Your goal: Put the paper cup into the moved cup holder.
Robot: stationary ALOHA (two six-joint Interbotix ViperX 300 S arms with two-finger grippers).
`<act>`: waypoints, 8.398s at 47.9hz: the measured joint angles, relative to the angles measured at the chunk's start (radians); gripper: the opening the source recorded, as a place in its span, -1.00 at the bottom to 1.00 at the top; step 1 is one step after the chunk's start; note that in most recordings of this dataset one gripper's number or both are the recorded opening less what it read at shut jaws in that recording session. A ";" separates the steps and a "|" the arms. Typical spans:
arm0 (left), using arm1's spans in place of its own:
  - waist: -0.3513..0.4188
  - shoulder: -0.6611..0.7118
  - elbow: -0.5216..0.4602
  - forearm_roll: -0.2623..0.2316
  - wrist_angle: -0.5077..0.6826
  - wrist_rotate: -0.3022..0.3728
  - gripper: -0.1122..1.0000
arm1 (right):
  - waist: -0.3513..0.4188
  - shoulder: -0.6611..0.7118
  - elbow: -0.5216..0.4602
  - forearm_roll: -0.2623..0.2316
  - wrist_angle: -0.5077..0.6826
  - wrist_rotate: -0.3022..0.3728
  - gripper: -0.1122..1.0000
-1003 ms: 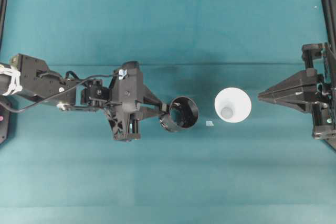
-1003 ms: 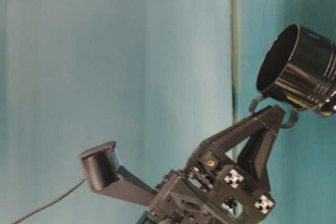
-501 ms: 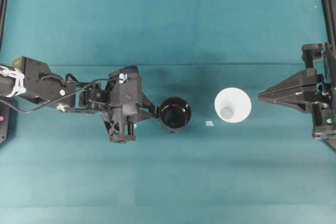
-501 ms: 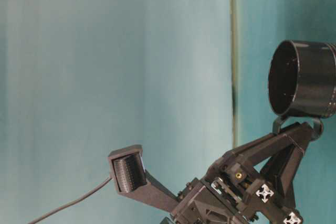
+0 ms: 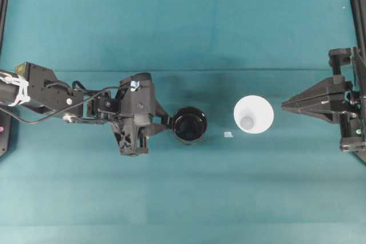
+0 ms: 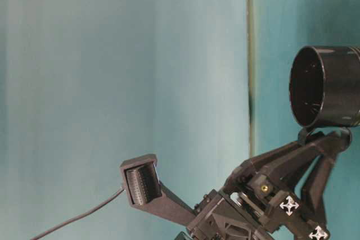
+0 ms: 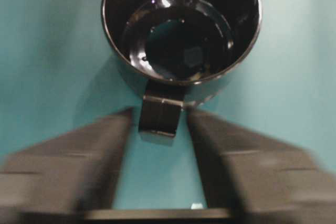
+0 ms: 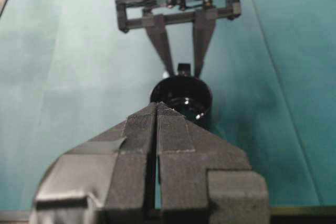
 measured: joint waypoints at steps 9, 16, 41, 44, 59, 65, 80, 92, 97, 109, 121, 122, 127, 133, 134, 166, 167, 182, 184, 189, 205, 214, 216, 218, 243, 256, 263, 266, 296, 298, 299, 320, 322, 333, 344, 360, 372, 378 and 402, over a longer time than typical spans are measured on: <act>0.000 0.006 -0.011 0.000 0.000 0.000 0.51 | -0.003 0.000 0.000 0.000 0.000 0.000 -0.77; 0.000 0.011 -0.023 0.000 -0.002 0.000 0.50 | -0.005 0.002 0.000 -0.002 0.002 0.000 -0.78; -0.011 -0.043 0.014 0.000 0.035 0.000 0.64 | -0.049 0.092 0.000 0.003 0.176 0.160 -0.76; -0.011 -0.067 0.028 -0.002 0.043 -0.003 0.65 | -0.052 0.107 -0.002 0.002 0.187 0.161 -0.73; -0.012 -0.247 0.135 -0.002 0.101 -0.031 0.68 | -0.089 0.229 -0.077 0.003 0.321 0.167 -0.31; -0.017 -0.314 0.176 0.000 0.110 -0.032 0.68 | -0.109 0.279 -0.129 0.003 0.397 0.167 0.20; -0.017 -0.466 0.253 -0.002 0.146 -0.031 0.68 | -0.170 0.416 -0.241 0.002 0.523 0.167 0.76; -0.018 -0.541 0.304 -0.002 0.147 -0.032 0.68 | -0.184 0.578 -0.348 0.000 0.594 0.167 0.76; -0.018 -0.558 0.316 0.000 0.149 -0.031 0.68 | -0.187 0.644 -0.377 -0.003 0.604 0.167 0.76; -0.018 -0.566 0.319 -0.002 0.149 -0.032 0.68 | -0.187 0.750 -0.379 -0.006 0.603 0.167 0.76; -0.018 -0.563 0.319 0.000 0.149 -0.034 0.68 | -0.193 0.770 -0.356 -0.011 0.548 0.167 0.76; -0.018 -0.560 0.319 -0.002 0.149 -0.035 0.68 | -0.195 0.772 -0.353 -0.012 0.546 0.167 0.76; -0.018 -0.560 0.319 0.000 0.149 -0.034 0.68 | -0.201 0.781 -0.348 -0.012 0.543 0.167 0.76; -0.018 -0.558 0.319 -0.002 0.149 -0.034 0.68 | -0.202 0.788 -0.348 -0.012 0.541 0.167 0.76; -0.018 -0.558 0.319 -0.002 0.149 -0.034 0.68 | -0.202 0.790 -0.348 -0.012 0.541 0.167 0.76; -0.018 -0.549 0.319 0.000 0.149 -0.037 0.67 | -0.201 0.804 -0.350 0.008 0.545 0.167 -0.71; -0.018 -0.549 0.319 0.000 0.149 -0.035 0.67 | -0.199 0.802 -0.350 0.008 0.545 0.167 -0.73; -0.018 -0.549 0.318 0.000 0.149 -0.054 0.67 | -0.212 0.730 -0.446 0.011 0.759 0.167 -0.73; -0.018 -0.548 0.319 0.000 0.149 -0.060 0.67 | -0.212 0.721 -0.468 0.011 0.790 0.167 -0.73; -0.018 -0.549 0.319 -0.002 0.149 -0.074 0.67 | -0.215 0.712 -0.537 0.011 0.853 0.167 -0.73; -0.018 -0.549 0.319 0.000 0.149 -0.080 0.66 | -0.206 0.790 -0.764 0.029 0.888 0.167 -0.73; -0.018 -0.548 0.319 0.000 0.149 -0.080 0.66 | -0.181 0.865 -0.838 0.031 0.879 0.166 -0.75; -0.018 -0.549 0.319 0.000 0.149 -0.080 0.66 | -0.176 0.881 -0.847 0.031 0.876 0.167 -0.75; -0.018 -0.548 0.319 0.000 0.149 -0.080 0.66 | -0.172 0.893 -0.853 0.031 0.873 0.167 -0.75; -0.018 -0.548 0.319 0.000 0.149 -0.080 0.66 | -0.118 0.974 -0.778 0.032 0.692 0.167 -0.75; -0.018 -0.548 0.318 0.000 0.149 -0.080 0.66 | -0.107 0.986 -0.735 0.032 0.603 0.167 -0.75; -0.018 -0.548 0.319 -0.002 0.149 -0.080 0.66 | -0.107 1.002 -0.733 0.031 0.580 0.167 -0.75; -0.018 -0.549 0.318 0.000 0.149 -0.080 0.66 | -0.107 1.008 -0.732 0.031 0.578 0.167 -0.75; -0.018 -0.545 0.319 0.000 0.149 -0.080 0.66 | -0.104 1.049 -0.733 0.031 0.568 0.167 -0.75; -0.018 -0.543 0.319 -0.002 0.149 -0.080 0.66 | -0.103 1.051 -0.735 0.032 0.566 0.167 -0.75; -0.018 -0.543 0.318 -0.002 0.149 -0.080 0.66 | -0.103 1.054 -0.735 0.031 0.566 0.167 -0.75; -0.018 -0.541 0.318 -0.002 0.149 -0.080 0.66 | -0.091 1.063 -0.761 0.040 0.584 0.167 0.00; -0.018 -0.541 0.319 -0.002 0.149 -0.080 0.66 | -0.091 1.063 -0.761 0.043 0.589 0.167 0.17; -0.018 -0.541 0.318 0.000 0.149 -0.080 0.66 | -0.089 1.062 -0.761 0.048 0.606 0.167 0.80; -0.018 -0.541 0.319 0.000 0.149 -0.080 0.66 | -0.089 1.049 -0.761 0.046 0.606 0.167 0.78; -0.018 -0.541 0.318 0.000 0.149 -0.083 0.66 | -0.089 1.042 -0.761 0.038 0.606 0.167 0.78; -0.018 -0.541 0.319 0.000 0.149 -0.084 0.66 | -0.087 0.989 -0.755 0.018 0.606 0.167 0.78; -0.018 -0.541 0.319 0.000 0.149 -0.084 0.66 | -0.087 0.962 -0.739 0.017 0.606 0.167 0.78; -0.018 -0.541 0.319 0.000 0.149 -0.084 0.66 | -0.081 0.796 -0.681 -0.002 0.601 0.166 0.78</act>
